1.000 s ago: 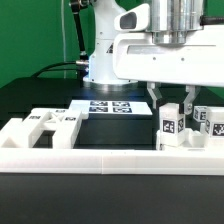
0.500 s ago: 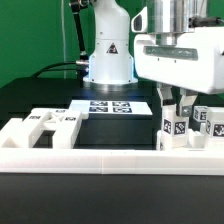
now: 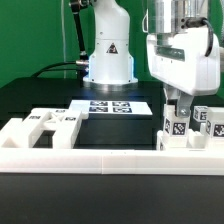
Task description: Assemble chair
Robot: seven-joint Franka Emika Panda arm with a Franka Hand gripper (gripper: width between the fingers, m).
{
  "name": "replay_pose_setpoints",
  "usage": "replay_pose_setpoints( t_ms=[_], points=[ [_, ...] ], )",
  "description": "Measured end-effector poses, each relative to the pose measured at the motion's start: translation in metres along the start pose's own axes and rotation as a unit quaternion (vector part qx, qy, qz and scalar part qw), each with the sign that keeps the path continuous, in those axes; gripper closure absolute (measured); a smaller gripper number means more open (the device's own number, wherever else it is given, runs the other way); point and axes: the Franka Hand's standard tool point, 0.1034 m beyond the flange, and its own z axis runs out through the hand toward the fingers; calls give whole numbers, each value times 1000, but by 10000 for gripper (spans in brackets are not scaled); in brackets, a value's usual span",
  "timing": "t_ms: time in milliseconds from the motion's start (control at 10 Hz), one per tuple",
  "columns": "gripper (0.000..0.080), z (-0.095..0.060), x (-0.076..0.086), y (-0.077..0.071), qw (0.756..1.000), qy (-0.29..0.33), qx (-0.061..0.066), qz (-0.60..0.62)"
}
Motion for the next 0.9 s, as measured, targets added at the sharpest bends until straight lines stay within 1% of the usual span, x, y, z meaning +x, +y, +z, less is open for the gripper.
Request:
replay_pose_setpoints(
  t_ms=[300,600,800,900],
  points=[
    [509,0,0,-1,997,0,3,83],
    [509,0,0,-1,999,0,4,50],
    [187,-2,0,-2,1000,0,5,21],
    [187,-2,0,-2,999,1,5,-48]
  ],
)
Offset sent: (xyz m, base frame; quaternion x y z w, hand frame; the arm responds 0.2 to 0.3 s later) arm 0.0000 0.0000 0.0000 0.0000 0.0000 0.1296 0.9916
